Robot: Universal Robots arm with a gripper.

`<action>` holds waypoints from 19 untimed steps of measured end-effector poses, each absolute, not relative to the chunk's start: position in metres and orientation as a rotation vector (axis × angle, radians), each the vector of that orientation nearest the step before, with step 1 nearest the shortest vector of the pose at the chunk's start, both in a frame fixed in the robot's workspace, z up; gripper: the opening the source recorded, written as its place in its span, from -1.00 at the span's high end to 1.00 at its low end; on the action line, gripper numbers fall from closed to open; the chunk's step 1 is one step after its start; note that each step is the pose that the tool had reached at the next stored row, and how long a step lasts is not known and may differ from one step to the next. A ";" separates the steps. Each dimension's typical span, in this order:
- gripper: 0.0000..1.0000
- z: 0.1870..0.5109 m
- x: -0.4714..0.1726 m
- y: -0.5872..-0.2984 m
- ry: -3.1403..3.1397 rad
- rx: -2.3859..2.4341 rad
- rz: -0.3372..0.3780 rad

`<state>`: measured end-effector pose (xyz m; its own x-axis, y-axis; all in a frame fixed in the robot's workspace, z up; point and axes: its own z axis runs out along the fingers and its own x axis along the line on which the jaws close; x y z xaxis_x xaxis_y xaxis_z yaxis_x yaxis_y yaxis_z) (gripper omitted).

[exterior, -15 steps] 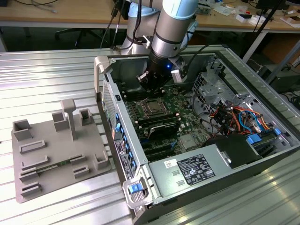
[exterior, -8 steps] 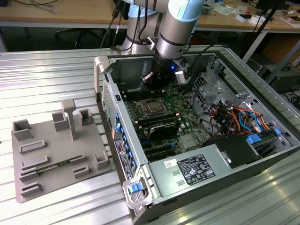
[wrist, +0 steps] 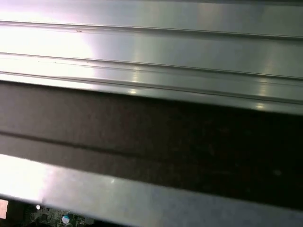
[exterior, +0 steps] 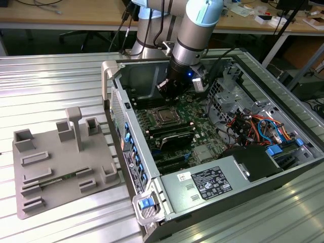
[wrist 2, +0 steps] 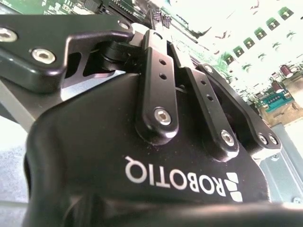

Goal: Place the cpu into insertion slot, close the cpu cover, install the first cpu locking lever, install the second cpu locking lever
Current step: 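Install the first cpu locking lever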

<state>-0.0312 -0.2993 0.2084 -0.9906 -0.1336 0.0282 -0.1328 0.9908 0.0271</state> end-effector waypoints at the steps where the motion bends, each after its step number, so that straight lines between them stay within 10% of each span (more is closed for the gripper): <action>1: 0.79 0.207 -0.031 -0.299 -3.105 0.208 -0.040; 19: 0.79 0.211 -0.031 -0.305 -3.107 0.208 -0.051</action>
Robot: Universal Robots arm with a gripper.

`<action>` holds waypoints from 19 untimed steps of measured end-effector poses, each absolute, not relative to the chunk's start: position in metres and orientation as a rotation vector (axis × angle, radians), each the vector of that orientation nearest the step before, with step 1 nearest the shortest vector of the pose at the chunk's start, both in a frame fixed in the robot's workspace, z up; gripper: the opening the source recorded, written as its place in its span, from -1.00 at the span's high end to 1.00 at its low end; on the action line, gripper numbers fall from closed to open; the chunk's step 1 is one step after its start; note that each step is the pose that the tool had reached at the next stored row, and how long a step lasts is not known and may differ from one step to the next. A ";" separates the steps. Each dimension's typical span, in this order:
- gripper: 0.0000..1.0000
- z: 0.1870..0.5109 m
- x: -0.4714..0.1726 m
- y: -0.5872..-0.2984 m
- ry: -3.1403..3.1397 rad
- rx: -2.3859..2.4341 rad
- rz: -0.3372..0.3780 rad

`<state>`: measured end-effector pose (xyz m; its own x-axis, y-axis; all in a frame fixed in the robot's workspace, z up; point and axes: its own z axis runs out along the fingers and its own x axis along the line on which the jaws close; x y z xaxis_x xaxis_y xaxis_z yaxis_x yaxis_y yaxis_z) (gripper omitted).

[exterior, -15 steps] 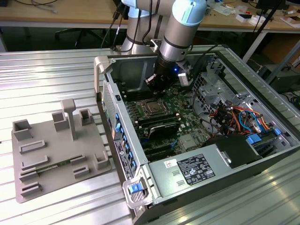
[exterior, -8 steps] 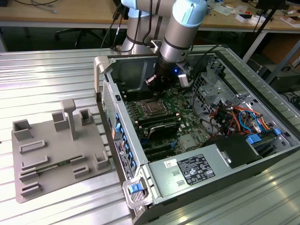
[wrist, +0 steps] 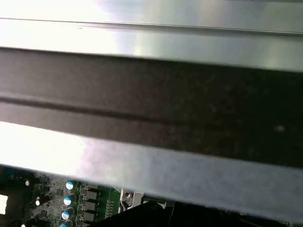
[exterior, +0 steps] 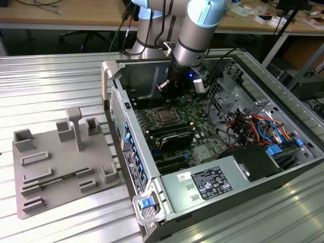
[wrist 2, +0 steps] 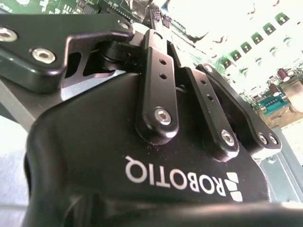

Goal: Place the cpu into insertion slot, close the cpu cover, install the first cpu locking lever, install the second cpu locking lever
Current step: 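Install the first cpu locking lever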

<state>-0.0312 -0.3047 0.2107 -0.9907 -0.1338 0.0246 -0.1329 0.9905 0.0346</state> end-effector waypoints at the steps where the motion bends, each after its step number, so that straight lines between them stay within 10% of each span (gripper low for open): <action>1: 0.79 0.212 -0.031 -0.305 -3.108 0.208 -0.052; 19: 0.79 0.213 -0.045 -0.296 -3.113 0.209 -0.061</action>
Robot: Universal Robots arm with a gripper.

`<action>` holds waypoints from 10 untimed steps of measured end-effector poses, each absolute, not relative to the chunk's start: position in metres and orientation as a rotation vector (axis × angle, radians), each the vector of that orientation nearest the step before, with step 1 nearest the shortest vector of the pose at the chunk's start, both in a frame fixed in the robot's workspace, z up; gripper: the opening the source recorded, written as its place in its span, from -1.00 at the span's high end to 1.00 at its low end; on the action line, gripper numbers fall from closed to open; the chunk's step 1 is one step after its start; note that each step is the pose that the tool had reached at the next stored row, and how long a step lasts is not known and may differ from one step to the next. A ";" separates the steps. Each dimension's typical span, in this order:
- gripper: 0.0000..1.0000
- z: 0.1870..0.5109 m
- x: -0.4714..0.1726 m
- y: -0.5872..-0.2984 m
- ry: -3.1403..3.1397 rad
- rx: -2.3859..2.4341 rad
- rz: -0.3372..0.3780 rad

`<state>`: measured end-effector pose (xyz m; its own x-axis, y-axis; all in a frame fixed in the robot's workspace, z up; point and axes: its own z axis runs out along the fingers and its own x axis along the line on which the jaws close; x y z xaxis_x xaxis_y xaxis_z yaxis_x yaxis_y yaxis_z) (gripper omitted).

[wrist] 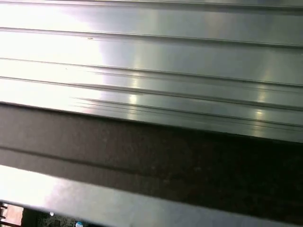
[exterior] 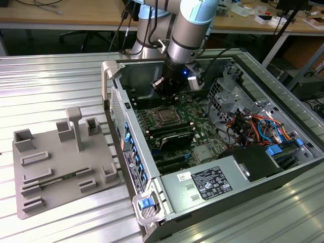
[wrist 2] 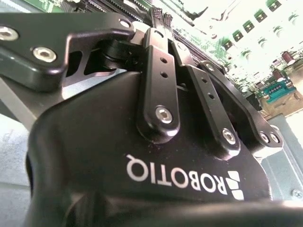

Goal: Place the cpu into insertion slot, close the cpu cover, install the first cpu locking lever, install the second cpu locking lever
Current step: 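Install the first cpu locking lever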

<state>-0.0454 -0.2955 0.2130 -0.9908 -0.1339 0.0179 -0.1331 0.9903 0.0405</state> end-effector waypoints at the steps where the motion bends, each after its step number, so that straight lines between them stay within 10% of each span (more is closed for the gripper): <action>1: 0.79 0.213 -0.046 -0.295 -3.113 0.209 -0.062; 10: 0.79 0.211 -0.042 -0.295 -3.111 0.210 -0.069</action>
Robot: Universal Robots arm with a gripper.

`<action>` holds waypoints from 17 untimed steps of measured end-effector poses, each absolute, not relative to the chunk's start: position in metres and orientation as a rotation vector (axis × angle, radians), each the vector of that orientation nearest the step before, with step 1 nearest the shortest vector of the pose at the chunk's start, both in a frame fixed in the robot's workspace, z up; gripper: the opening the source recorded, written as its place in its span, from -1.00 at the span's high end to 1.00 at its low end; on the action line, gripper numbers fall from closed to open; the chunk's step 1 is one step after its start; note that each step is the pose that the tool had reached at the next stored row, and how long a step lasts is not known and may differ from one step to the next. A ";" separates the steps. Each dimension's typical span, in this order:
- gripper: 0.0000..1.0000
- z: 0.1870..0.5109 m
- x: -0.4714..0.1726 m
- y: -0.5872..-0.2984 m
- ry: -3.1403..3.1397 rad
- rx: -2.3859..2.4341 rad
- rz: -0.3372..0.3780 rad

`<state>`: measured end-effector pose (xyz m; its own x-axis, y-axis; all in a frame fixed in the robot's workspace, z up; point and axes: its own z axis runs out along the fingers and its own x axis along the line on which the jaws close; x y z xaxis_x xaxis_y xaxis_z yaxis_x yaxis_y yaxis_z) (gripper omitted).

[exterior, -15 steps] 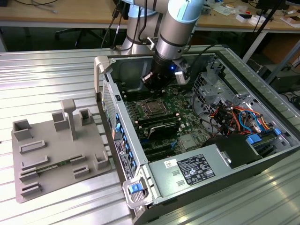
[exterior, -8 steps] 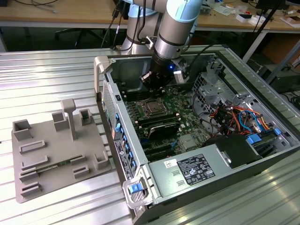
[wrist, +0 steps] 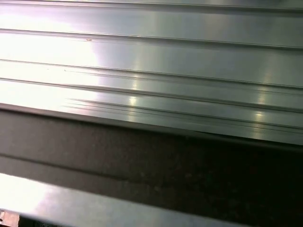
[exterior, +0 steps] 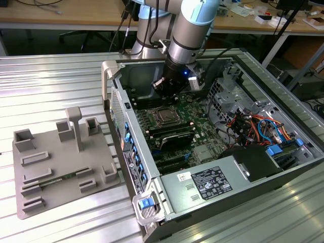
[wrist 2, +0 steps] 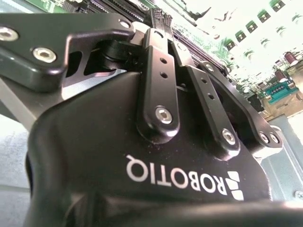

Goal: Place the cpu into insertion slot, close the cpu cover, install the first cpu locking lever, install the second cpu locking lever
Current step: 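Install the first cpu locking lever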

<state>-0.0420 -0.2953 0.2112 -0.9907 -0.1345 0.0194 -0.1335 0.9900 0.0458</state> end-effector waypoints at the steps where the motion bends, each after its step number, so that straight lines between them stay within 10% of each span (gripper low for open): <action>1: 0.79 0.211 -0.041 -0.295 -3.111 0.209 -0.069; 17: 0.79 0.204 -0.037 -0.305 -3.106 0.209 -0.071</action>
